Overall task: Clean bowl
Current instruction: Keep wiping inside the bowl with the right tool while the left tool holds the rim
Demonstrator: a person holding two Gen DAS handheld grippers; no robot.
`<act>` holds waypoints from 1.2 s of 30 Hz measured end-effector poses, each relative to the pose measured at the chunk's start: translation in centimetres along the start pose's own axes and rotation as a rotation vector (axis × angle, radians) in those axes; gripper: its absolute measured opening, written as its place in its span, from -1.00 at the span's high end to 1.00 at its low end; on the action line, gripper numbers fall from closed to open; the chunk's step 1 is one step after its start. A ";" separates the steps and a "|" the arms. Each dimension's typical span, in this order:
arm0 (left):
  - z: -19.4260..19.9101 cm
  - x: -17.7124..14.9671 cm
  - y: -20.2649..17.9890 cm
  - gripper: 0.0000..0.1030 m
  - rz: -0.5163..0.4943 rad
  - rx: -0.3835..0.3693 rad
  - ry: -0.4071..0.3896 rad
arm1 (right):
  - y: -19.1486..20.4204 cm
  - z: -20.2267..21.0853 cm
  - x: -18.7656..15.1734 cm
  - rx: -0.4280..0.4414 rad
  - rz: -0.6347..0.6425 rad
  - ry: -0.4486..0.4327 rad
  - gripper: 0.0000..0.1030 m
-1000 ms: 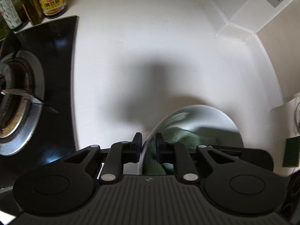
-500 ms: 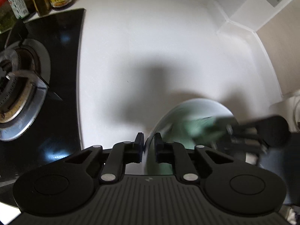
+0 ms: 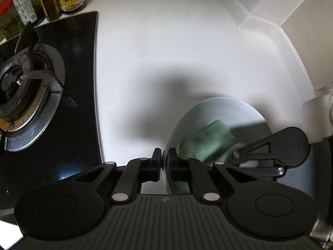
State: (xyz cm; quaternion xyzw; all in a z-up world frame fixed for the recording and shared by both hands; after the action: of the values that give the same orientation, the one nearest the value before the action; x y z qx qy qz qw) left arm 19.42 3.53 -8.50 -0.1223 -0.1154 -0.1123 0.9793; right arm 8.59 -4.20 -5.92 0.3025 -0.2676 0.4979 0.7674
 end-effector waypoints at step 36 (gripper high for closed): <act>0.9 -2.9 0.5 0.92 0.152 0.011 -0.102 | -1.7 -3.2 1.8 0.084 0.194 0.266 0.91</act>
State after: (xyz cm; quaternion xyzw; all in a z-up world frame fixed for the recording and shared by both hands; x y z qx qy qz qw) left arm 16.57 4.82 -8.49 -0.1310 -0.1563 -0.0308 0.9785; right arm 11.16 -1.30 -7.16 0.2382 -0.1706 0.6162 0.7310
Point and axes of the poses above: each gripper's, at about its wrist camera, not at the fingertips, and z roughly against the way its jaws point, y to its left, x to its top, the point moved 6 cm from there along -z, roughly the way its jaws point, and after that the axes turned 1 degree about z, right-handed, at the moved point
